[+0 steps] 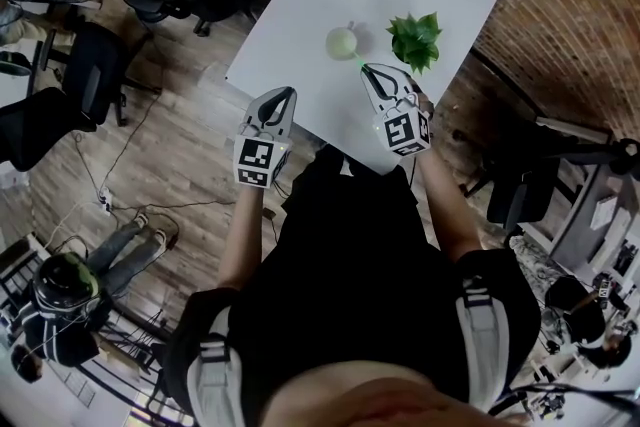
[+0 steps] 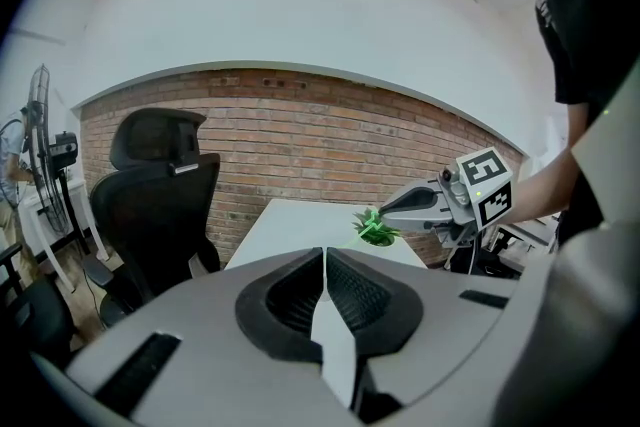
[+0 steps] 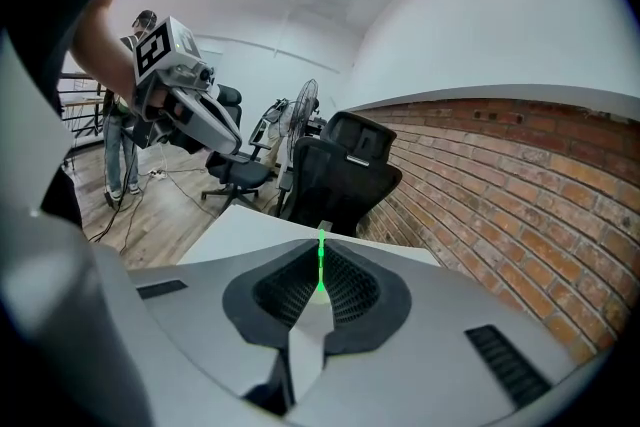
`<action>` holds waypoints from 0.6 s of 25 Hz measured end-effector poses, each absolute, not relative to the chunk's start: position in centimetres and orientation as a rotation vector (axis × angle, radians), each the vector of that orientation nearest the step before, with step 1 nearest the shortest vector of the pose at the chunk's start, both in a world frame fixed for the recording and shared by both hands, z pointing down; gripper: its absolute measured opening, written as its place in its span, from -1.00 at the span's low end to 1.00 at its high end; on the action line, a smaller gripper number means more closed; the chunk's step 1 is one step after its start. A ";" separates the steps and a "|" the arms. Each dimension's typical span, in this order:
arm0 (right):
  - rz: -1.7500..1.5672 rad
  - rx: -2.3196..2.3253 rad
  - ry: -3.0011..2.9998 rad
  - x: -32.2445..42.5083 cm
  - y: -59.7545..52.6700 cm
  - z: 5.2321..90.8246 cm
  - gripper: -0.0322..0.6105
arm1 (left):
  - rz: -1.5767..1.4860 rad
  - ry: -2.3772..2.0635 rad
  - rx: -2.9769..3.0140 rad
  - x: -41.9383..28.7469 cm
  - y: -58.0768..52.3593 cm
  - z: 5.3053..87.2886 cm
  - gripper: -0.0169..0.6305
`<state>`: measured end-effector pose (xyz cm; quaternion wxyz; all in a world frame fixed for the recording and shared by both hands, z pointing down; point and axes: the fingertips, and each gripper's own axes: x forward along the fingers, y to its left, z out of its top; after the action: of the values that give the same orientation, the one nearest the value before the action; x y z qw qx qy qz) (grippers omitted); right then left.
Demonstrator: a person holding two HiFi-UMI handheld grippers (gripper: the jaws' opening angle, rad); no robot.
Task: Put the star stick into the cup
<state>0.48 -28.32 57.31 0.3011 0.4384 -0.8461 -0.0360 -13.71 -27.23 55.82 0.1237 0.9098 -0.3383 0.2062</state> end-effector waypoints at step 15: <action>-0.124 1.097 -2.236 -0.3 -29.5 59.3 -0.86 | 0.619 -0.970 2.644 -13.2 -28.3 56.5 -0.86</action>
<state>-0.29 -29.49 59.33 0.3184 0.4170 -0.8500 -0.0470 -13.18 -28.27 56.46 0.1288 0.9092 -0.3337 0.2128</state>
